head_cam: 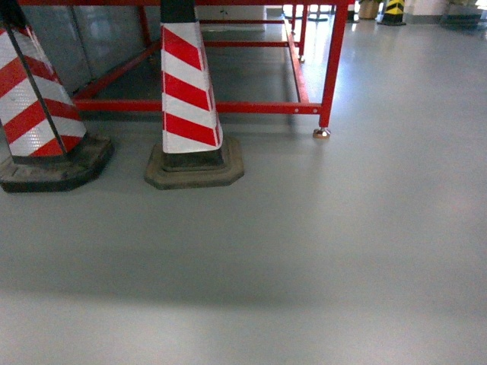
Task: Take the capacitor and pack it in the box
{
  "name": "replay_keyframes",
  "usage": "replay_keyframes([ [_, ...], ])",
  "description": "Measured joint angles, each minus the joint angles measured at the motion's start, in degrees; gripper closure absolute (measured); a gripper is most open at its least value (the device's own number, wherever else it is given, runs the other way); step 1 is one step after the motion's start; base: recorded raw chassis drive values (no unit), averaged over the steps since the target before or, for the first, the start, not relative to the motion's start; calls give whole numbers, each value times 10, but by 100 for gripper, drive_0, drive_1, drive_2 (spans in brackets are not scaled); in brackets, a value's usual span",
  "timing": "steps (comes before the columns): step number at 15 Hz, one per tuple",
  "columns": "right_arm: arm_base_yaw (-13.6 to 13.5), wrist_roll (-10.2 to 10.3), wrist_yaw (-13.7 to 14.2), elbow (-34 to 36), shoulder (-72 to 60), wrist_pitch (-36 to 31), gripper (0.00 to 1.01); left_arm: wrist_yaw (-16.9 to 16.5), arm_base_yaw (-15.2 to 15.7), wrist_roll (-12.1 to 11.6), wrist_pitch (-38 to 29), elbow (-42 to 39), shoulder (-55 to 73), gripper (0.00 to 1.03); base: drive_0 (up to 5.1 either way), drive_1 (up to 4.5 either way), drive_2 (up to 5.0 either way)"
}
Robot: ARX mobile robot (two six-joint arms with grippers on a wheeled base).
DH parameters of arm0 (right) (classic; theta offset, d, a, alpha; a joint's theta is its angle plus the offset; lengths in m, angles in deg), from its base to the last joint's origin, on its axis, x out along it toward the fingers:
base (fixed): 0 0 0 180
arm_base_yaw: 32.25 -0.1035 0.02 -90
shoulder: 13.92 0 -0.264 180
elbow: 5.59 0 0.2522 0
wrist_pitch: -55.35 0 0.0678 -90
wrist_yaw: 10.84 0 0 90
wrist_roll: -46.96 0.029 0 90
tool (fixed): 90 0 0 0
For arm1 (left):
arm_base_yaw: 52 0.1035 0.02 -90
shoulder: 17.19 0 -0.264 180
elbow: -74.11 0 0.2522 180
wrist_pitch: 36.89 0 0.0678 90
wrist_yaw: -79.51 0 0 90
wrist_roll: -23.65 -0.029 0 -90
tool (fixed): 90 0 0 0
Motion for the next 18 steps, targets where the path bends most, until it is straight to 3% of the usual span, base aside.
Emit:
replay_keyframes([
  [7,0,0,0,0,0,2,3,1,0,0,2,0,0,60,-501,245,245],
  [11,0,0,-1,0,0,1,3,2,0,0,1,0,0,60,0,0,0],
  [18,0,0,0,0,0,1,3,1,0,0,2,0,0,60,6,410,-399],
])
